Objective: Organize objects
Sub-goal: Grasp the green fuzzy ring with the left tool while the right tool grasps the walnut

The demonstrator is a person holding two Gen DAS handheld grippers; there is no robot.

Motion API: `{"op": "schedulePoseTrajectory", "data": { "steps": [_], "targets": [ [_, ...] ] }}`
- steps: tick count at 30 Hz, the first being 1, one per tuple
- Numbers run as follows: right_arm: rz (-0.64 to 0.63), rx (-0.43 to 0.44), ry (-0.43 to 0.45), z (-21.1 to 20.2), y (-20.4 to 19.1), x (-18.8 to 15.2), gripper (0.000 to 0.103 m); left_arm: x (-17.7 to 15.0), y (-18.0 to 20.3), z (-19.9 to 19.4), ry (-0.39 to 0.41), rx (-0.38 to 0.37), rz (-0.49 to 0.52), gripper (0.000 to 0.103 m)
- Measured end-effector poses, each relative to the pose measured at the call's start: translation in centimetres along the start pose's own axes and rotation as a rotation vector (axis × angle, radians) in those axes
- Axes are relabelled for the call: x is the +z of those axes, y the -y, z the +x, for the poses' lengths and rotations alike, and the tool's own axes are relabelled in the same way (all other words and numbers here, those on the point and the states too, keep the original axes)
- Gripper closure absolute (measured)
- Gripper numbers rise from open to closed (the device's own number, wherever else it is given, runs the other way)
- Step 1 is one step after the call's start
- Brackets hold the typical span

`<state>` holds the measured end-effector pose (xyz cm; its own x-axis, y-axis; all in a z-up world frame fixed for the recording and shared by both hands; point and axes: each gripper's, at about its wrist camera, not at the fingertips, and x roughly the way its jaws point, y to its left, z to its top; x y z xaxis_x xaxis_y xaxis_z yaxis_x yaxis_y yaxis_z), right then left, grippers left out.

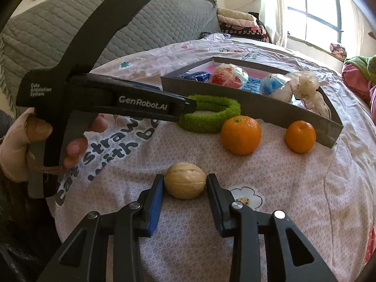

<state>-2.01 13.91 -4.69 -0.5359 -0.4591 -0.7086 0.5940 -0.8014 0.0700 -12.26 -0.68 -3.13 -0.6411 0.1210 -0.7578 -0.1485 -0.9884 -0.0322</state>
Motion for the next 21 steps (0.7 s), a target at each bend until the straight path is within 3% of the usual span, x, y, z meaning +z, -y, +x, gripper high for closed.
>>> {"op": "schedulePoseTrajectory", "data": {
  "steps": [14, 17, 20, 21],
  "targets": [
    [0.015, 0.035, -0.002, 0.3, 0.5, 0.0, 0.067, 0.8, -0.5, 2.9, -0.049, -0.024, -0.055, 0.033],
    [0.016, 0.039, 0.000, 0.3, 0.6, 0.0, 0.067, 0.7, -0.1, 2.9, -0.047, -0.014, -0.038, 0.044],
    [0.022, 0.045, 0.000, 0.3, 0.6, 0.0, 0.067, 0.7, 0.4, 2.7, -0.043, -0.028, -0.022, 0.060],
    [0.023, 0.047, 0.001, 0.4, 0.6, 0.1, 0.067, 0.6, 0.6, 2.6, -0.041, -0.037, -0.018, 0.070]
  ]
}}
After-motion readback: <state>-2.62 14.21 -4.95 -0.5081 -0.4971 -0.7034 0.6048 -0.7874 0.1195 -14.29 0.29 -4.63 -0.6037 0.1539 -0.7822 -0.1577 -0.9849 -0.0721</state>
